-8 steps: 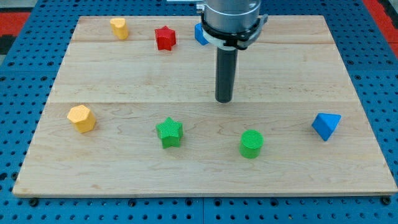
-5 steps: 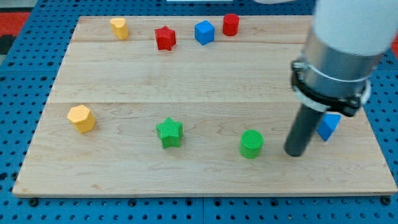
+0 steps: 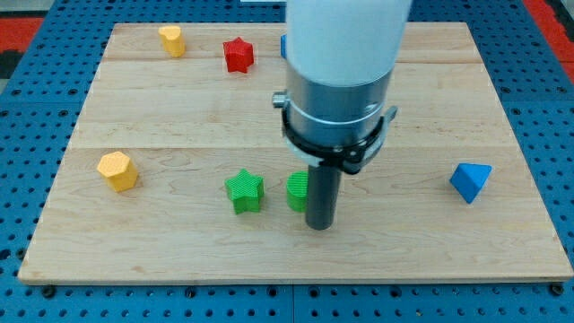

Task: Push the green circle to the left side of the red star

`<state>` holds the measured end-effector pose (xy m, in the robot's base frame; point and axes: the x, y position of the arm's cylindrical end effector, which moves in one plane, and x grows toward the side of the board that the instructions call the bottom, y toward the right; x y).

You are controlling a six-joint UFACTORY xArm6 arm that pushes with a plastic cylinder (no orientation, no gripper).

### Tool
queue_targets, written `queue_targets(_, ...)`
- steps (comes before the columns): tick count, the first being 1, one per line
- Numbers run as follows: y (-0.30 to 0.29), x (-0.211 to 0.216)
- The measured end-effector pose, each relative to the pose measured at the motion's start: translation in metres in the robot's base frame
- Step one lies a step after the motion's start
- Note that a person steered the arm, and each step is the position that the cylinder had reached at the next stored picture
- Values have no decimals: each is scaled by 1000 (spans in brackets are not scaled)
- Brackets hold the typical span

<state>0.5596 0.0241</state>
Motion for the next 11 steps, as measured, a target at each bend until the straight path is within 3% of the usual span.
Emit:
queue_targets(1,-7,6)
queue_targets(2,4,-59)
queue_targets(3,5,-89)
queue_targets(5,-73,-157)
queue_targets(6,-102,-175)
queue_targets(7,-117,-165)
queue_targets(8,-144,-206)
queue_targets(10,-140,-196)
queue_targets(11,-122,-237)
